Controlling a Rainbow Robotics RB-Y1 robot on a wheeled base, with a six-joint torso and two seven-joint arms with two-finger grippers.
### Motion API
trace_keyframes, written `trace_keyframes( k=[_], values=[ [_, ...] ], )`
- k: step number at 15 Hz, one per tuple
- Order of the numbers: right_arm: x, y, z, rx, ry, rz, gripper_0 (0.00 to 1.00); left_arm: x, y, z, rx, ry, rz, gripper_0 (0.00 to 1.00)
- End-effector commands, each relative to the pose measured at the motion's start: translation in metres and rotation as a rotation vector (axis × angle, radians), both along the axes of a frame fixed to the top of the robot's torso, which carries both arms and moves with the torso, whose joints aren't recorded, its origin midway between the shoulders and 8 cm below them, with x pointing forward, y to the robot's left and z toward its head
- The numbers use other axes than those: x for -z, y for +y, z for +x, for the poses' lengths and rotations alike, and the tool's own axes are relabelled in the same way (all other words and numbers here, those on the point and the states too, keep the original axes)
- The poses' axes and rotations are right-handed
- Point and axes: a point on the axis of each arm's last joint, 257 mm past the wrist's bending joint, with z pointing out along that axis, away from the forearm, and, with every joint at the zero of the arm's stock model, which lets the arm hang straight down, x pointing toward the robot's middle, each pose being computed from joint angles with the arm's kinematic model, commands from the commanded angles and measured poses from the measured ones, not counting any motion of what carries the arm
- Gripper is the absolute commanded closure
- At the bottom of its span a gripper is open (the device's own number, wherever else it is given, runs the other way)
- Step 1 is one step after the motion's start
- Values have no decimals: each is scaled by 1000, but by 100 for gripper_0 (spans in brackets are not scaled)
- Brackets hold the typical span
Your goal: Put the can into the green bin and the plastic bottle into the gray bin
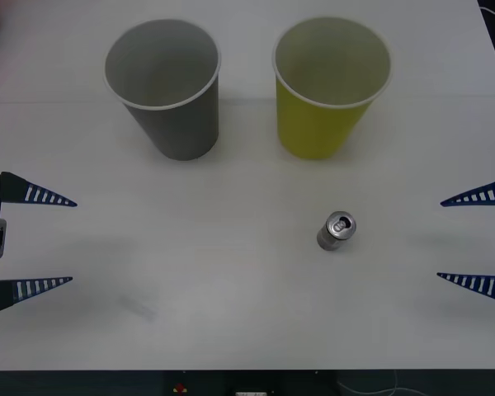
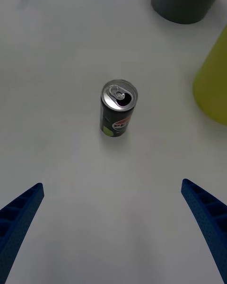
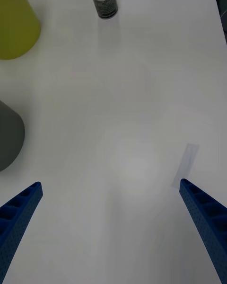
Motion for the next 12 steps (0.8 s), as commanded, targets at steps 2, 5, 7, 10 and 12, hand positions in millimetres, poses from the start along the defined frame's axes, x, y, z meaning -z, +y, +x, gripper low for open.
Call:
trace_keyframes(
  k=[2,5,7,10,12],
  values=[
    [20,15,5,5,48,96,0,0,0,0,0,0,0,0],
    [31,25,12,7,41,145,0,0,0,0,0,0,0,0],
    [38,28,15,5,30,164,0,0,0,0,0,0,0,0],
    [56,34,26,-14,-5,191,0,0,0,0,0,0,0,0],
    [66,38,34,-24,-23,203,0,0,0,0,0,0,0,0]
  ],
)
